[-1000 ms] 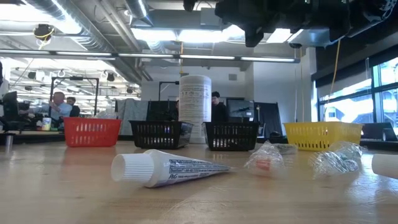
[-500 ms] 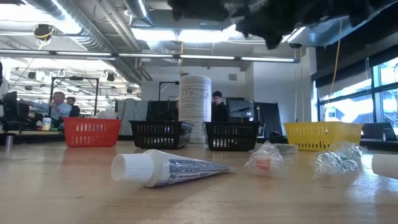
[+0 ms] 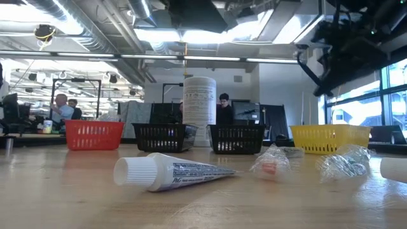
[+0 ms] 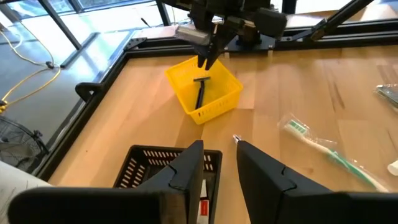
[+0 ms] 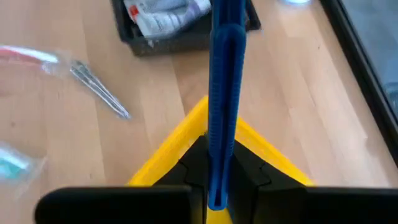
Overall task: Pick & Place Travel size toiletries
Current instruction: Put the blue razor into the yellow bin
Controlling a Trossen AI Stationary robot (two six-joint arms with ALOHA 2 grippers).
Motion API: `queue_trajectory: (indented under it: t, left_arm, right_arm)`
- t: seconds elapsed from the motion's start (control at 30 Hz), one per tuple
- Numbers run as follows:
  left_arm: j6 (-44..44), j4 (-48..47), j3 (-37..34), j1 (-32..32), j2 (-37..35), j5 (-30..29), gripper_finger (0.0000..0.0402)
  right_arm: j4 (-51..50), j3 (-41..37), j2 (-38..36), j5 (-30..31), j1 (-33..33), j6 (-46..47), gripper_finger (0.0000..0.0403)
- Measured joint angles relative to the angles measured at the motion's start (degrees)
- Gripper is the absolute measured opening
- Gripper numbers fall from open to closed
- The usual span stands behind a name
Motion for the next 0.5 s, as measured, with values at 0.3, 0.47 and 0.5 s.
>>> queue_trajectory:
  t: [0.3,0.47,0.5]
  left_arm:
    - [-0.96,0.07,-0.02,0.61,0.0,0.01,0.0089]
    - [-0.94,0.03,-0.02,0.61,0.0,0.16,0.0088]
    - [-0.94,0.03,-0.02,0.61,0.0,0.16,0.0088]
  right_arm:
    - [0.87,0.18,3.7,-3.18,-5.41,-1.29,0.0033]
    - [-5.9,5.4,8.53,-5.32,-6.8,1.74,0.0034]
    - [-7.83,6.94,9.6,-5.32,-6.96,1.87,0.0034]
